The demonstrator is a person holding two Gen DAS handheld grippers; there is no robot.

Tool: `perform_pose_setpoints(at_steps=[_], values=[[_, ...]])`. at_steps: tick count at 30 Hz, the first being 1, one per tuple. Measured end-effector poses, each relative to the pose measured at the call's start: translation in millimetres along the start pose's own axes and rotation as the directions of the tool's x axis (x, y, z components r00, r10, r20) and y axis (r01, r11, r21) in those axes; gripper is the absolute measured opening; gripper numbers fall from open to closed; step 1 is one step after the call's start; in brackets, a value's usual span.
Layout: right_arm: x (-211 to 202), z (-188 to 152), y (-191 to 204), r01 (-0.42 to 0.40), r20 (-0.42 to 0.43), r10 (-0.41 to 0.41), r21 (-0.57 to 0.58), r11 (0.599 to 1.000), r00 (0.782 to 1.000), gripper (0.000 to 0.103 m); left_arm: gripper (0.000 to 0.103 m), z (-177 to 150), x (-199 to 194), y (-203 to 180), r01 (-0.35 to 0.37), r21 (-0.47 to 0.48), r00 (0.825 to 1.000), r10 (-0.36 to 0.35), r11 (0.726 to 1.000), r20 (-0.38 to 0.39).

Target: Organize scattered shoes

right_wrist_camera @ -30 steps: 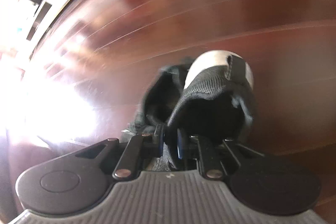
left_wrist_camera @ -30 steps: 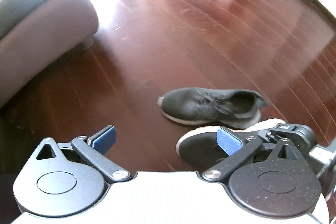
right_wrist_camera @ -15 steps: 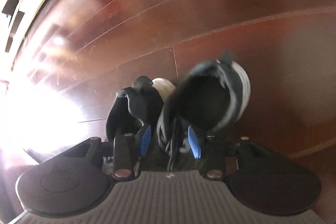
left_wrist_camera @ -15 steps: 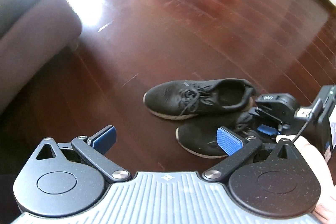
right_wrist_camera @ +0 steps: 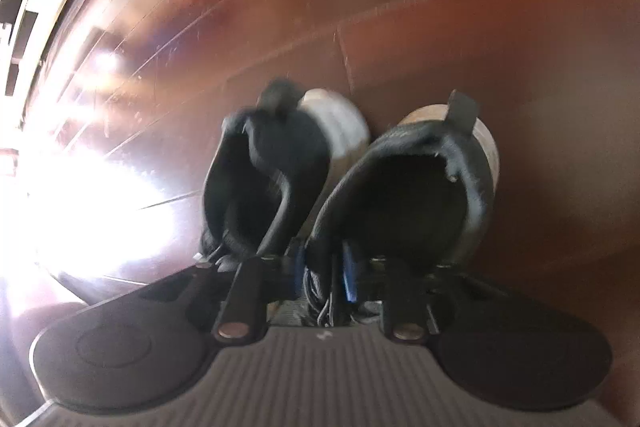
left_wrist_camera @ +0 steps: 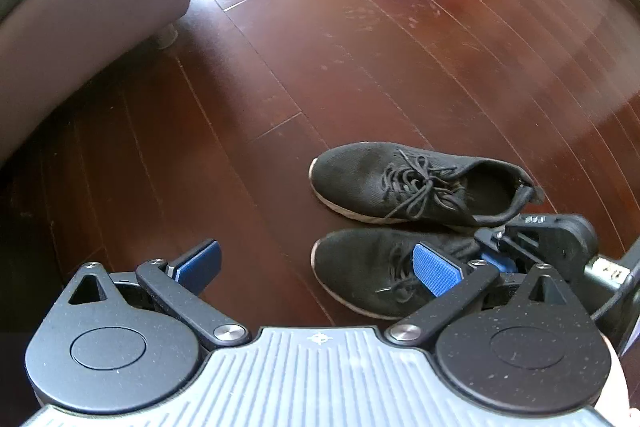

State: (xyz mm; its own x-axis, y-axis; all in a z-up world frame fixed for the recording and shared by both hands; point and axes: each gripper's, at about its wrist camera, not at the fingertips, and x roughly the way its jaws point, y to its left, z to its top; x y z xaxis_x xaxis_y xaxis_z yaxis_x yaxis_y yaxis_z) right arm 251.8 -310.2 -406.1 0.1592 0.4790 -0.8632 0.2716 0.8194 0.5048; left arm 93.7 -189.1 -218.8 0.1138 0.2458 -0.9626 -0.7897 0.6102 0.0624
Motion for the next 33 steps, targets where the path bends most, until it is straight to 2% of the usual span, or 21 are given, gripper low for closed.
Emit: perform_pose_setpoints(at_steps=[2,5,8,12,14,17,19,20,23,26,29,33], values=[[6,-1,11,-0.021,0.025,0.021,0.010,1.000,0.999,0.014,0.103,0,0,3,-0.003,-0.008,1.000,0.003,1.000,-0.002],[8,7,26,0.013,0.024,-0.012,-0.026,1.000,1.000,0.017,0.103,1,1,4,0.000,-0.011,1.000,0.000,1.000,-0.006],[6,19,30,0.068,-0.026,-0.069,-0.036,0.997,0.997,0.044,0.103,3,4,-3,0.012,0.017,1.000,-0.012,1.000,-0.029],[-4,19,28,0.081,-0.005,-0.082,-0.045,0.996,0.997,0.064,0.103,7,7,-12,0.020,0.065,0.999,-0.017,0.998,-0.046],[-2,22,25,0.097,-0.007,-0.097,-0.026,0.995,0.995,0.064,0.103,9,9,-14,0.016,0.083,0.999,-0.012,0.996,-0.053],[25,30,34,0.137,-0.035,-0.135,0.045,0.990,0.990,0.064,0.103,13,14,-14,0.011,0.089,0.998,-0.006,0.996,-0.057],[38,33,35,0.171,-0.050,-0.168,0.077,0.982,0.985,0.056,0.103,15,16,-13,0.007,0.087,0.998,-0.002,0.996,-0.058],[45,35,35,0.201,-0.057,-0.197,0.092,0.975,0.979,0.045,0.103,16,17,-13,0.005,0.086,0.998,0.000,0.996,-0.059],[54,41,40,0.247,-0.058,-0.242,0.116,0.962,0.969,0.045,0.103,18,21,-11,0.003,0.077,0.998,0.002,0.997,-0.066],[62,47,53,0.297,-0.071,-0.291,0.096,0.950,0.954,0.050,0.103,20,24,-10,0.002,0.073,0.998,0.003,0.997,-0.070],[73,54,68,0.335,-0.101,-0.330,0.029,0.942,0.939,0.065,0.103,23,27,-8,0.001,0.067,0.997,0.004,0.998,-0.075],[83,62,61,0.359,-0.170,-0.347,0.046,0.932,0.922,0.069,0.103,26,32,-1,-0.010,0.053,0.996,0.014,0.999,-0.086]])
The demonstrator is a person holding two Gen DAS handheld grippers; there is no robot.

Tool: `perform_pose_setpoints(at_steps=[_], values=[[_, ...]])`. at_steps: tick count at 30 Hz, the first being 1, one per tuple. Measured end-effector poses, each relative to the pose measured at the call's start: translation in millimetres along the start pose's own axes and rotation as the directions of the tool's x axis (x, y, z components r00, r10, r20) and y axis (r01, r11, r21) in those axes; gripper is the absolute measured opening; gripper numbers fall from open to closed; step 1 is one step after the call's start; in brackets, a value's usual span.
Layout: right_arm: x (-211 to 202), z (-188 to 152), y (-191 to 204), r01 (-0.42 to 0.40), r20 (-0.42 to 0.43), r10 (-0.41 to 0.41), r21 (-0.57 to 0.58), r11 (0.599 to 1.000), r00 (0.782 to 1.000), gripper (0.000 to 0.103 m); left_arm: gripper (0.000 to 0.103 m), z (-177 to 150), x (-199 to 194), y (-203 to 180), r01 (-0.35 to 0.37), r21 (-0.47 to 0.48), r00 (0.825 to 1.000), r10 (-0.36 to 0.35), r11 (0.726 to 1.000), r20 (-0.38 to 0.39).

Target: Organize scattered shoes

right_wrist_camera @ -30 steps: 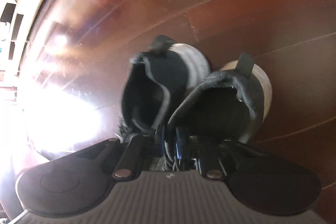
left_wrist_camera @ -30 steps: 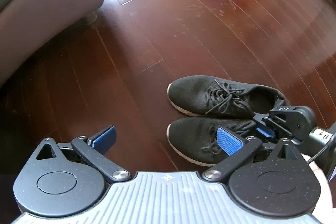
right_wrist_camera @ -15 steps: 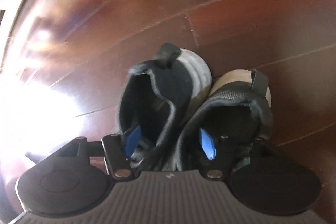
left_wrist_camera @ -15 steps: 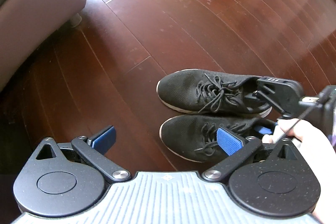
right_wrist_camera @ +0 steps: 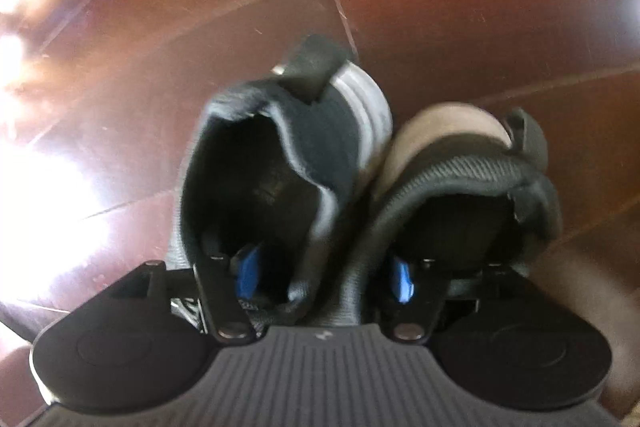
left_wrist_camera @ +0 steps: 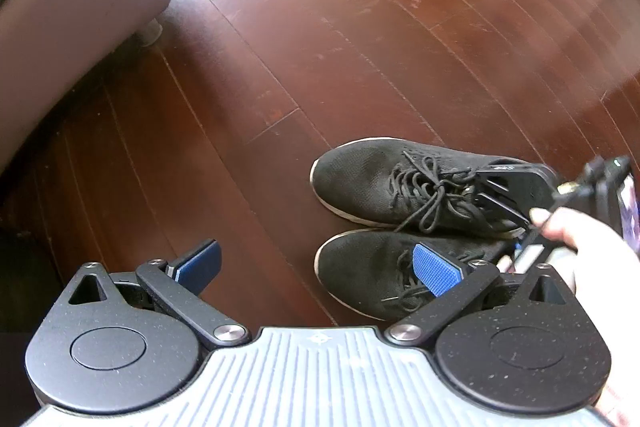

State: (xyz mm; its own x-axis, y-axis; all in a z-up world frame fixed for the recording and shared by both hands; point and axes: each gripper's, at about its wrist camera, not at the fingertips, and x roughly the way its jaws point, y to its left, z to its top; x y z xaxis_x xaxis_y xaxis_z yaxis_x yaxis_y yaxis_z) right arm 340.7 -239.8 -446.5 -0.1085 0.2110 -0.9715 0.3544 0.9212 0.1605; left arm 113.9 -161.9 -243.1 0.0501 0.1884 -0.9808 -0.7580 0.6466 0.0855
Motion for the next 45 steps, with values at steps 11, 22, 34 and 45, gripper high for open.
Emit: perform_pose_setpoints(at_steps=[11,22,34,45], values=[[-7,8,7,0.014,0.078,-0.009,-0.073,0.997,0.997,0.044,0.103,3,5,2,-0.011,-0.005,1.000,0.011,1.000,-0.016],[-17,27,-10,-0.133,0.102,0.144,-0.108,0.985,0.984,0.029,0.103,-10,-2,-10,-0.010,0.031,1.000,0.010,0.999,-0.002],[-48,61,-71,-0.212,0.186,0.225,-0.089,0.973,0.956,0.026,0.103,-41,-15,-50,0.049,0.165,0.999,-0.050,0.985,0.001],[-83,93,-187,-0.238,0.288,0.221,0.026,0.971,0.932,0.026,0.103,-100,-34,-104,0.103,0.398,0.994,-0.107,0.912,-0.013]])
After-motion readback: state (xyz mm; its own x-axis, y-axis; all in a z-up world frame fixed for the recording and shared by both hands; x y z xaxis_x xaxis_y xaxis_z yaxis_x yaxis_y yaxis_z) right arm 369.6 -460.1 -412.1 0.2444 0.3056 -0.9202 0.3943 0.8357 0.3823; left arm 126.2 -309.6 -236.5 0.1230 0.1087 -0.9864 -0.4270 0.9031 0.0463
